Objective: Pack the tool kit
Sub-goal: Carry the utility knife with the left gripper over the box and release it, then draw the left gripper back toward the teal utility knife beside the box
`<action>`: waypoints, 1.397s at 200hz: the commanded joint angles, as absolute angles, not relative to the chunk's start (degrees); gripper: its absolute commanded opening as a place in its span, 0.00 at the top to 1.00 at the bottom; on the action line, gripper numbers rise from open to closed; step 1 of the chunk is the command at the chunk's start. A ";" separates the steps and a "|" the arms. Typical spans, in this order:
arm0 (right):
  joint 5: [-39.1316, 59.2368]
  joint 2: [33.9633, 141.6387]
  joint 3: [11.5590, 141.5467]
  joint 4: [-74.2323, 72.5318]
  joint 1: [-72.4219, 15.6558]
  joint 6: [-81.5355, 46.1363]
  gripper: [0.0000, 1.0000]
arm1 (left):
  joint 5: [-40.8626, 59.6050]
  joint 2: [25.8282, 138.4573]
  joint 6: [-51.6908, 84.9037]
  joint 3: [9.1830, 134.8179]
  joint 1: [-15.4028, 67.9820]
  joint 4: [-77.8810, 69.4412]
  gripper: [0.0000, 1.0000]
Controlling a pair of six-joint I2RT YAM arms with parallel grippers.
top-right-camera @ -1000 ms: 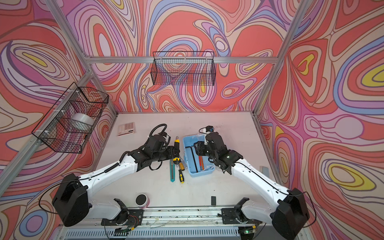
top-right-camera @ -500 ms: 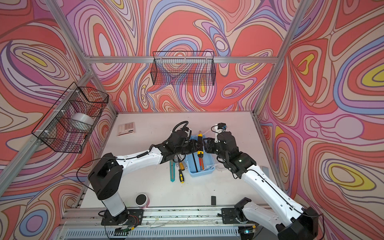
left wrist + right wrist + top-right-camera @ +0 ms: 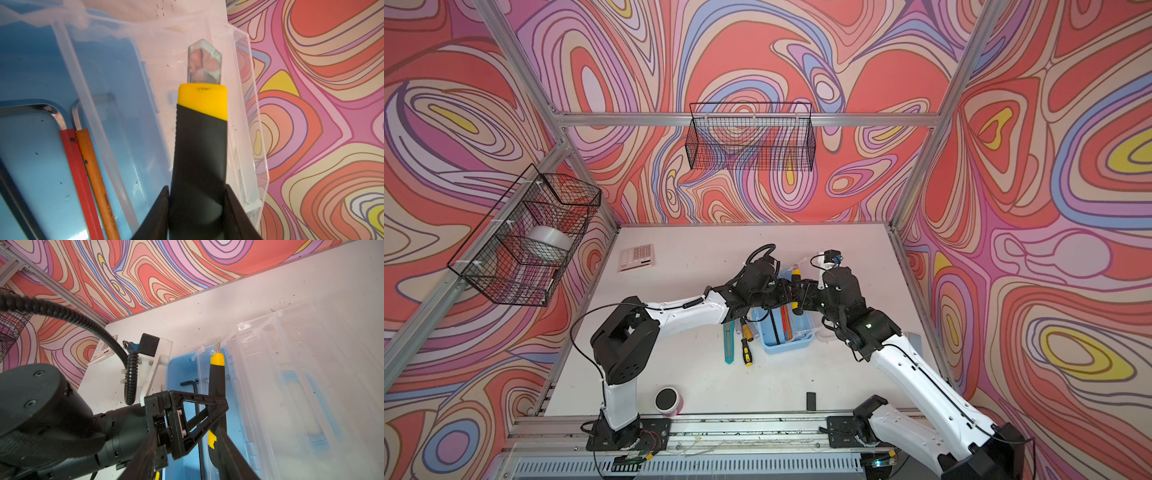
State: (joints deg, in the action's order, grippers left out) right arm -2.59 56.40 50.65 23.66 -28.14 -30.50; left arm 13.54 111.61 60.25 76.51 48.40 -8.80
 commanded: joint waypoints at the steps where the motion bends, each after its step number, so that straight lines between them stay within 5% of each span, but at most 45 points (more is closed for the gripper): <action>1: -2.44 56.59 49.91 23.55 -27.79 -29.96 0.51 | 13.86 112.51 60.87 78.74 48.63 -9.60 0.59; 130: -1.52 57.08 50.08 23.99 -27.51 -29.47 0.49 | 13.90 110.66 56.39 78.94 48.65 -7.67 0.52; 220: 1.91 60.65 51.76 25.13 -27.86 -28.56 0.51 | -12.71 87.91 34.38 69.63 48.29 15.97 0.44; 279: -3.04 64.16 52.57 25.94 -34.93 -30.01 0.51 | -15.29 78.33 35.34 56.36 42.89 22.68 0.43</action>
